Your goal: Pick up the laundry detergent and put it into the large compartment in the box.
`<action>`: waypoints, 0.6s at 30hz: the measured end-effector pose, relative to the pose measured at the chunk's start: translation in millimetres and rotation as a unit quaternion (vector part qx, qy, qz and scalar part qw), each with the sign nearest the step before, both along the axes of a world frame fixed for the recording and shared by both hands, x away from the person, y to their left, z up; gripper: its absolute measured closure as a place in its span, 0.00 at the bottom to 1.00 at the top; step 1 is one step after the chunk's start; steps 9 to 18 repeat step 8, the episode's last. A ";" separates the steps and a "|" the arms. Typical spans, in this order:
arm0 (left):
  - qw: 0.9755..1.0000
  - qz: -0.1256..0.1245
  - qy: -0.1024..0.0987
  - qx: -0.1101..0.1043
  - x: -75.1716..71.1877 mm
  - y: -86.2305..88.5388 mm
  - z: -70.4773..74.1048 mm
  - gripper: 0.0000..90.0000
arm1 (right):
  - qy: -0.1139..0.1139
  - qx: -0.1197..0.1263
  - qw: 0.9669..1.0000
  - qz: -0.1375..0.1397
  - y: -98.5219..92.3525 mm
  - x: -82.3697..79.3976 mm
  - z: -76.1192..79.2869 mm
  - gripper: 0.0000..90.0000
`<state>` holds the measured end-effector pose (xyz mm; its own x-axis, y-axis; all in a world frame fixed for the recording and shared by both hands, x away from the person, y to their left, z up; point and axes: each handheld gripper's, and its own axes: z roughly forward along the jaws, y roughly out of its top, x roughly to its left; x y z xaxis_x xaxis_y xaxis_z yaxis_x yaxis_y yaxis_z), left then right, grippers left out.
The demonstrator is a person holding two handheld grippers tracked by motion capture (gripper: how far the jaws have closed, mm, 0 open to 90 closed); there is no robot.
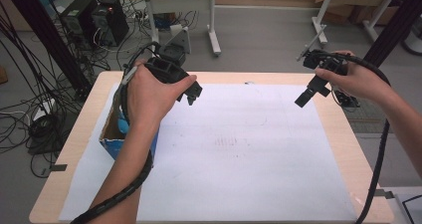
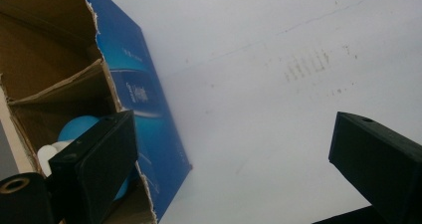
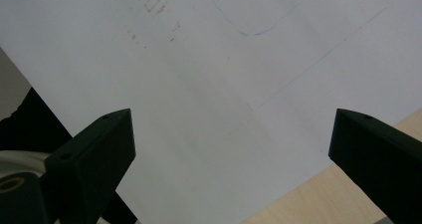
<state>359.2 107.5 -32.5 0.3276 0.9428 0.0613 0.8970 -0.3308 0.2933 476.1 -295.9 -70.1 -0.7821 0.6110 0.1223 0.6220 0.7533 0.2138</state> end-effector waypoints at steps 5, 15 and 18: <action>1.000 -0.001 0.001 0.000 0.6 -1.0 0.4 0.06 | 0.000 0.000 1.000 0.000 -0.1 -0.3 -0.1 0.05; 1.000 -0.002 0.002 0.001 0.7 -1.4 0.3 0.06 | 0.000 0.001 1.000 -0.001 -0.6 -0.5 0.0 0.05; 1.000 -0.002 0.002 0.001 0.7 -1.4 0.3 0.06 | 0.000 0.001 1.000 -0.001 -0.6 -0.5 0.0 0.05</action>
